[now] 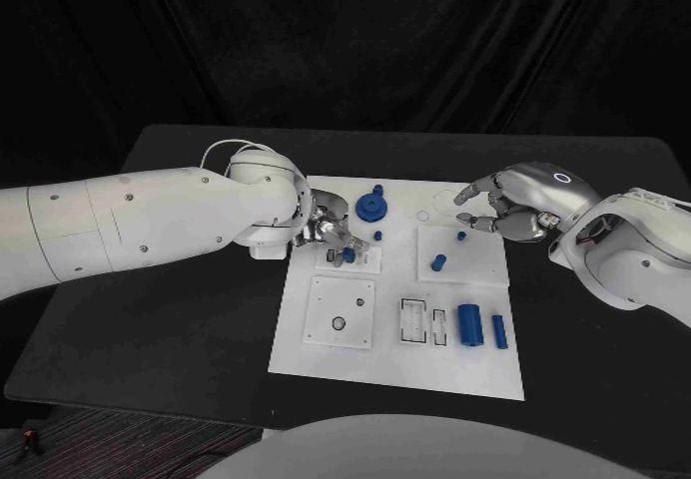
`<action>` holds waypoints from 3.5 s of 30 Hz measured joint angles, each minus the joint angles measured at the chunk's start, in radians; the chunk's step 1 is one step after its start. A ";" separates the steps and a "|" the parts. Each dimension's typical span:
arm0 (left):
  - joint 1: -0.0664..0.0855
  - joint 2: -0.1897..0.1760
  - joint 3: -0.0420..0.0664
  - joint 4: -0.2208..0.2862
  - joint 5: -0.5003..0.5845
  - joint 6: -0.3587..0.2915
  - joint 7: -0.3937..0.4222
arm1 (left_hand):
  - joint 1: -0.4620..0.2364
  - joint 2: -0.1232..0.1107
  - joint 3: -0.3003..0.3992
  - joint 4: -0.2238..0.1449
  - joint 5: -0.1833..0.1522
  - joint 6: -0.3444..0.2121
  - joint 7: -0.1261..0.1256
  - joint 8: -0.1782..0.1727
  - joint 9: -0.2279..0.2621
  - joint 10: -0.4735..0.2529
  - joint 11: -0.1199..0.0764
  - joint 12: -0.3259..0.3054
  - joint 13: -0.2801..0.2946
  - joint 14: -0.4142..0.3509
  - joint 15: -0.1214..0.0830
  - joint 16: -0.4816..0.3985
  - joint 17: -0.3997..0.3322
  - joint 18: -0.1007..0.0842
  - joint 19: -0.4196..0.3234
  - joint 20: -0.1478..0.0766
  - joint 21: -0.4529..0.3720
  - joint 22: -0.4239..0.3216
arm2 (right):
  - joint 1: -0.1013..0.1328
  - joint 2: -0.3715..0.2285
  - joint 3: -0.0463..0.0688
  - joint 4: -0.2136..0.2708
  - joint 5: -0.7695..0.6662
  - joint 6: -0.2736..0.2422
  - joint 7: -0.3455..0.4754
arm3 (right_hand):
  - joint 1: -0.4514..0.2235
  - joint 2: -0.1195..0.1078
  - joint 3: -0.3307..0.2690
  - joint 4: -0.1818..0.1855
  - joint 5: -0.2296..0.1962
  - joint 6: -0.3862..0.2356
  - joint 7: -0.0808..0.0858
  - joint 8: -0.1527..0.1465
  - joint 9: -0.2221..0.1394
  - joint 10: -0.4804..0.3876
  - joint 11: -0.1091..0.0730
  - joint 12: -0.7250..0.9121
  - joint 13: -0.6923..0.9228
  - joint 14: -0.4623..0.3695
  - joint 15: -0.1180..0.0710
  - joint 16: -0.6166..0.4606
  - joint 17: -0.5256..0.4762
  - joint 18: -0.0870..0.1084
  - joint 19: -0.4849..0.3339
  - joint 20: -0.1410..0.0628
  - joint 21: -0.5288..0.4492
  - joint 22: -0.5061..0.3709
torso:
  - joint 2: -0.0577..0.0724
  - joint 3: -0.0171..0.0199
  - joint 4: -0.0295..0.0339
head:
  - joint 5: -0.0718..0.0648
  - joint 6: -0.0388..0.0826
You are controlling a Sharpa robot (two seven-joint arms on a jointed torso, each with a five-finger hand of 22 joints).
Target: Assemble the parts on the task board
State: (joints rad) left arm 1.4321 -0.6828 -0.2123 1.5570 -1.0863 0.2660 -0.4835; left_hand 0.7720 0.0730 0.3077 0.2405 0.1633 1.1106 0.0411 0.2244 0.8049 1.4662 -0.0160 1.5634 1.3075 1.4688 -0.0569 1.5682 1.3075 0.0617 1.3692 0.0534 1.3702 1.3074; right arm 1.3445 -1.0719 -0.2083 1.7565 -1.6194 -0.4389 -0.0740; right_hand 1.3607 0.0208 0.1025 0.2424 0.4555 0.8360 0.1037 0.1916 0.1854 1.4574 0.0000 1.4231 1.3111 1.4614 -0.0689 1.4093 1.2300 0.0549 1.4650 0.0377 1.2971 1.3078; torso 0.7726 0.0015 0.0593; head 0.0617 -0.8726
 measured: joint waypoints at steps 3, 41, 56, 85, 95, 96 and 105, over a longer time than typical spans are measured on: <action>0.000 -0.002 0.000 -0.001 0.000 0.000 0.000 | -0.008 0.008 -0.018 0.019 0.002 0.007 0.000 0.000 0.000 0.000 0.000 0.000 0.000 0.000 0.000 0.000 0.000 0.000 0.000 0.000 -0.002 0.000 | 0.000 0.000 0.000 0.000 0.000 0.001 0.000 | 0.000 0.000 0.001 -0.001 0.001 0.000 0.000 0.000 0.000 -0.002 -0.002 -0.002 0.000 0.000 0.000 0.000 0.000 0.000 0.000 0.000 -0.002 0.000 | 0.000 0.0000 0.0003 | -0.001 0.000; 0.000 -0.003 0.000 -0.001 0.000 0.019 0.012 | 0.068 0.019 0.028 -0.059 0.247 0.063 -0.021 0.008 0.034 0.000 -0.014 -0.004 0.000 -0.004 -0.011 0.000 0.000 0.000 0.001 -0.008 -0.017 0.000 | -0.001 0.003 0.000 -0.002 0.000 0.006 -0.004 | 0.004 -0.004 0.005 -0.005 0.005 0.007 0.000 0.000 -0.001 -0.002 -0.002 -0.005 0.028 -0.002 0.002 0.000 -0.003 0.000 0.000 0.000 -0.002 0.000 | 0.000 0.0004 -0.0003 | 0.003 0.000; 0.000 -0.005 0.000 0.000 0.000 0.014 0.018 | 0.079 0.011 0.056 -0.100 0.204 0.082 -0.029 0.015 0.047 0.000 -0.021 -0.008 0.000 0.000 -0.022 0.000 0.000 0.000 0.009 -0.016 -0.025 0.000 | -0.004 0.005 0.000 -0.007 0.000 0.006 -0.005 | 0.007 -0.001 0.008 -0.003 0.005 0.007 0.000 0.000 -0.001 -0.002 -0.002 -0.005 0.034 -0.002 0.002 0.000 -0.006 0.000 0.000 0.000 -0.006 0.000 | -0.001 0.0003 -0.0009 | 0.004 0.000; -0.001 -0.007 0.000 -0.001 0.000 -0.013 0.026 | 0.090 0.002 0.097 -0.147 0.241 0.074 -0.029 0.005 0.048 0.000 -0.021 -0.019 0.000 0.000 -0.022 0.000 0.000 0.000 0.009 -0.016 -0.031 0.000 | -0.007 0.007 0.000 -0.011 0.001 0.007 -0.006 | 0.008 0.000 0.012 -0.007 0.005 0.007 0.000 0.000 -0.001 -0.005 0.002 -0.013 0.037 -0.001 0.001 -0.007 -0.018 0.000 0.000 0.000 -0.011 0.000 | 0.000 -0.0003 -0.0003 | 0.004 0.000; -0.001 -0.007 0.000 -0.006 0.000 -0.027 0.026 | 0.090 0.002 0.097 -0.147 0.244 0.070 -0.025 0.005 0.048 0.000 -0.021 -0.023 0.000 0.000 -0.022 0.000 0.000 0.000 0.009 -0.016 -0.031 0.000 | -0.008 0.007 0.000 -0.012 0.001 0.007 -0.007 | 0.008 0.000 0.012 -0.007 0.005 0.007 0.000 0.000 -0.002 -0.006 0.002 -0.012 0.037 -0.001 0.001 -0.007 -0.018 0.000 0.000 0.000 -0.011 0.000 | 0.000 -0.0003 -0.0003 | 0.004 0.000; -0.001 -0.007 0.000 -0.006 0.000 -0.029 0.026 | 0.090 0.002 0.097 -0.147 0.244 0.070 -0.025 0.005 0.048 0.000 -0.021 -0.023 0.000 0.000 -0.022 0.000 0.000 0.000 0.009 -0.016 -0.031 0.000 | -0.008 0.007 0.000 -0.012 0.002 0.007 -0.007 | 0.008 0.000 0.012 -0.007 0.005 0.007 0.000 0.000 -0.002 -0.008 -0.001 -0.013 0.037 -0.001 0.001 -0.007 -0.019 0.000 0.000 0.000 -0.011 0.000 | 0.000 -0.0003 -0.0003 | 0.004 0.000; -0.001 -0.006 0.000 -0.007 0.000 -0.034 0.025 | 0.090 0.002 0.099 -0.145 0.244 0.067 -0.021 -0.005 0.044 0.000 -0.021 -0.027 0.000 0.000 -0.022 0.000 0.000 0.000 0.009 -0.016 -0.031 0.000 | -0.008 0.008 0.000 -0.012 0.002 0.008 -0.008 | 0.008 0.000 0.012 -0.007 0.005 0.007 0.000 0.000 -0.002 -0.009 -0.001 -0.018 0.037 -0.001 0.001 -0.007 -0.019 0.000 0.000 0.000 -0.015 0.000 | 0.000 -0.0001 -0.0003 | 0.004 0.000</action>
State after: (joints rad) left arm 1.4315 -0.6885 -0.2127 1.5503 -1.0867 0.2319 -0.4584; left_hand 0.8619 0.0753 0.4064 0.0955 0.4076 1.1772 0.0199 0.2191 0.8494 1.4665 -0.0369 1.5367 1.3075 1.4687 -0.0785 1.5682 1.3075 0.0614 1.3782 0.0372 1.3392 1.3073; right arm 1.3367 -1.0642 -0.2083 1.7443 -1.6178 -0.4311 -0.0820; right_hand 1.3684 0.0207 0.1146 0.2358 0.4605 0.8430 0.1035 0.1917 0.1832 1.4488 -0.0014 1.4056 1.3477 1.4602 -0.0677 1.4025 1.2111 0.0547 1.4650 0.0377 1.2817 1.3079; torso 0.7727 0.0014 0.0590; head 0.0654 -0.8726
